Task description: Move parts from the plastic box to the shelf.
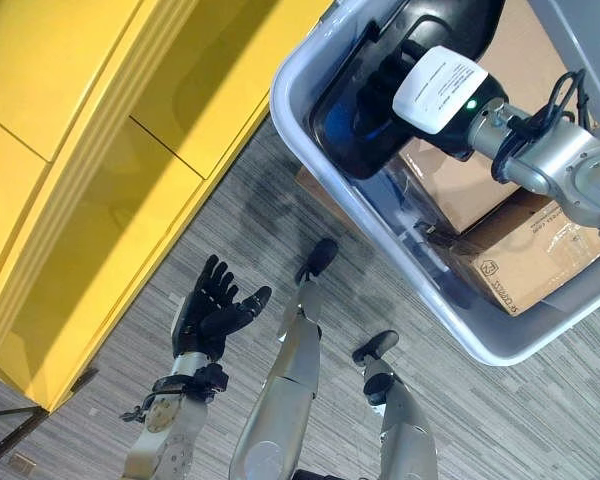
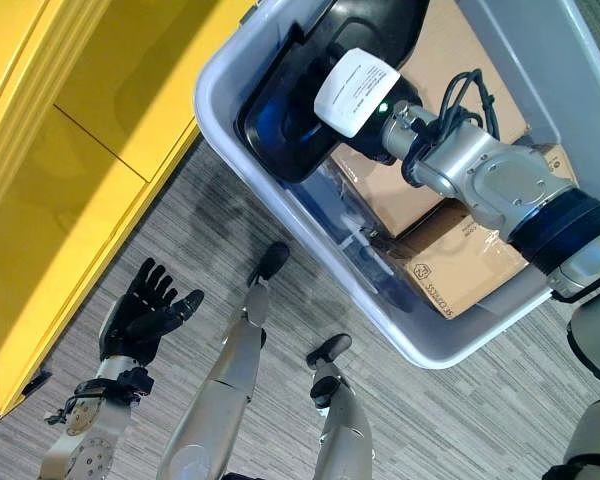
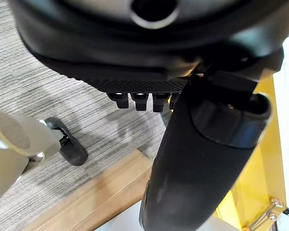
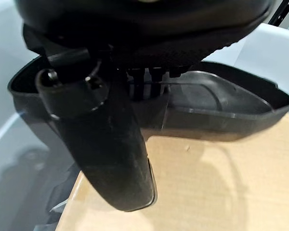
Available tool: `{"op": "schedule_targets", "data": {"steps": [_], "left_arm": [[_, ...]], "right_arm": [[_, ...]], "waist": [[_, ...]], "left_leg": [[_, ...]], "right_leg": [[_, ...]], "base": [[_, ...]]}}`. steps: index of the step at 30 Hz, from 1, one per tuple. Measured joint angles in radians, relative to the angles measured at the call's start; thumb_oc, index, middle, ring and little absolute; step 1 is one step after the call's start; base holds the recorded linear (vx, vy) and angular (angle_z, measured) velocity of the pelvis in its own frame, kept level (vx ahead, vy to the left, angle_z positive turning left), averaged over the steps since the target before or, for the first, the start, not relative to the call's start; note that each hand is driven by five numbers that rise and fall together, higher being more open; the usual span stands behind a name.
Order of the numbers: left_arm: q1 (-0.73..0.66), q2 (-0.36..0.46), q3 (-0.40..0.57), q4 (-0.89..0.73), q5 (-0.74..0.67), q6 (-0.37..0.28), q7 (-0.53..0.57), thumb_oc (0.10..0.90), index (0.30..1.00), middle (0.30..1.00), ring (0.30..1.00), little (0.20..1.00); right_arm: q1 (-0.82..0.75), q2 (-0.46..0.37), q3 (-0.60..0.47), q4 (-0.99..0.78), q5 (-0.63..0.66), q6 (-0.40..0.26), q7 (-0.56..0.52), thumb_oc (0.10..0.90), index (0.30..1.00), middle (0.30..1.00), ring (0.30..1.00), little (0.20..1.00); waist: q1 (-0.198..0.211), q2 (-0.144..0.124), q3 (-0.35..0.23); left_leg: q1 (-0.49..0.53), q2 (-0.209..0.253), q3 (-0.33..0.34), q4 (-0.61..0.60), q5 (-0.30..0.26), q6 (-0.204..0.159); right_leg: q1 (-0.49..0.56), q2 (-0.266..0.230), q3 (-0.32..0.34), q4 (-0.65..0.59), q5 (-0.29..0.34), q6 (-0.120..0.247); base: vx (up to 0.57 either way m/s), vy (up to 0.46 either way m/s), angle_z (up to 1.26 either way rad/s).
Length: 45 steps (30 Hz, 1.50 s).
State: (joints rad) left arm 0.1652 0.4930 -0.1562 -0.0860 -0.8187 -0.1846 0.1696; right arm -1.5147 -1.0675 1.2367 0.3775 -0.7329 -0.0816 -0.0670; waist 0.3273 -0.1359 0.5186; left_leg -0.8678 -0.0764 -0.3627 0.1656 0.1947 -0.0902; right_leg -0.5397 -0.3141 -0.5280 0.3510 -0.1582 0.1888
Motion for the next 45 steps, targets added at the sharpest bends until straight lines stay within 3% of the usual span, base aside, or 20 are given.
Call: {"op": "schedule_targets", "data": {"steps": [7,8,16,17,18,27,34,37,45], "left_arm": [[0.002,0.034,0.001,-0.007,-0.001,-0.024,0.019,0.900,1.000,1.000,1.000,1.000],[0.003,0.032,0.001,-0.008,-0.002,-0.027,0.018,0.900,1.000,1.000,1.000,1.000],[0.002,0.035,0.004,-0.037,-0.002,-0.041,0.020,0.900,1.000,1.000,1.000,1.000],[0.002,0.035,0.004,-0.038,-0.003,-0.041,0.019,0.900,1.000,1.000,1.000,1.000],[0.002,0.035,0.002,-0.039,-0.003,-0.041,0.019,0.900,1.000,1.000,1.000,1.000],[0.003,0.042,0.003,-0.043,-0.039,-0.043,0.020,0.900,1.000,1.000,1.000,1.000],[-0.001,0.043,0.004,-0.042,-0.039,-0.043,0.017,0.900,1.000,1.000,1.000,1.000],[-0.003,0.048,0.005,-0.039,-0.039,-0.040,0.014,0.900,1.000,1.000,1.000,1.000],[-0.034,0.076,0.008,-0.017,-0.033,-0.009,-0.002,0.900,1.000,1.000,1.000,1.000]], "right_arm": [[-0.069,0.001,0.019,0.016,-0.001,0.001,-0.007,0.900,1.000,1.000,1.000,1.000],[-0.077,-0.005,0.014,0.016,-0.001,0.002,-0.008,0.900,1.000,1.000,1.000,1.000],[-0.096,-0.035,0.011,0.010,-0.012,0.004,-0.010,0.900,1.000,1.000,1.000,1.000],[-0.095,-0.039,0.010,0.009,-0.012,0.003,-0.011,0.806,0.868,0.868,0.868,0.868],[-0.095,-0.041,0.010,0.009,-0.013,0.003,-0.011,0.400,0.300,0.300,0.300,0.300],[-0.091,-0.063,-0.055,-0.009,-0.032,0.024,-0.086,0.400,0.300,0.300,0.300,0.300],[-0.064,-0.081,-0.049,-0.043,-0.044,0.021,-0.081,0.400,0.300,0.300,0.300,0.300],[-0.043,-0.108,-0.035,-0.089,-0.052,0.012,-0.055,0.400,0.300,0.300,0.300,0.300],[0.199,-0.199,-0.053,-0.250,-0.037,-0.049,-0.007,0.400,0.300,0.300,0.300,0.300]], "waist": [[0.004,0.001,-0.001],[-0.009,0.001,-0.001],[-0.012,0.003,-0.002],[-0.012,0.003,-0.002],[-0.013,0.003,-0.002],[-0.014,0.004,-0.002],[-0.022,0.004,-0.002],[-0.021,0.005,-0.001],[-0.027,0.005,-0.001]], "left_leg": [[-0.099,-0.002,0.010,0.110,-0.044,-0.009],[-0.132,-0.015,0.004,0.151,-0.055,-0.009],[-0.196,-0.018,0.006,0.203,-0.056,-0.015],[-0.201,-0.019,0.005,0.212,-0.056,-0.015],[-0.205,-0.021,0.005,0.214,-0.058,-0.017],[-0.234,-0.011,0.029,0.230,-0.051,-0.018],[-0.177,-0.011,0.025,0.206,-0.034,-0.022],[-0.123,-0.001,0.024,0.156,-0.029,-0.025],[0.176,0.021,0.037,0.035,-0.001,-0.015]], "right_leg": [[-0.127,-0.026,0.038,0.165,-0.056,-0.024],[-0.163,-0.046,0.042,0.222,-0.086,-0.033],[-0.237,-0.070,0.042,0.353,-0.149,-0.058],[-0.242,-0.075,0.040,0.369,-0.157,-0.061],[-0.248,-0.078,0.042,0.386,-0.164,-0.063],[-0.273,-0.107,0.019,0.465,-0.213,-0.084],[-0.198,-0.103,-0.007,0.433,-0.213,-0.077],[-0.137,-0.089,-0.031,0.388,-0.199,-0.068],[0.205,-0.022,-0.079,0.147,-0.128,-0.025]], "base": [[0.02,0.020,-0.08],[0.01,0.021,0.09],[0.00,-0.017,0.10],[-0.01,-0.026,0.09],[0.00,-0.061,0.09],[-0.02,-0.026,0.11],[-0.03,-0.046,0.07],[-0.05,-0.059,0.08],[-0.02,-0.029,0.03]]}}
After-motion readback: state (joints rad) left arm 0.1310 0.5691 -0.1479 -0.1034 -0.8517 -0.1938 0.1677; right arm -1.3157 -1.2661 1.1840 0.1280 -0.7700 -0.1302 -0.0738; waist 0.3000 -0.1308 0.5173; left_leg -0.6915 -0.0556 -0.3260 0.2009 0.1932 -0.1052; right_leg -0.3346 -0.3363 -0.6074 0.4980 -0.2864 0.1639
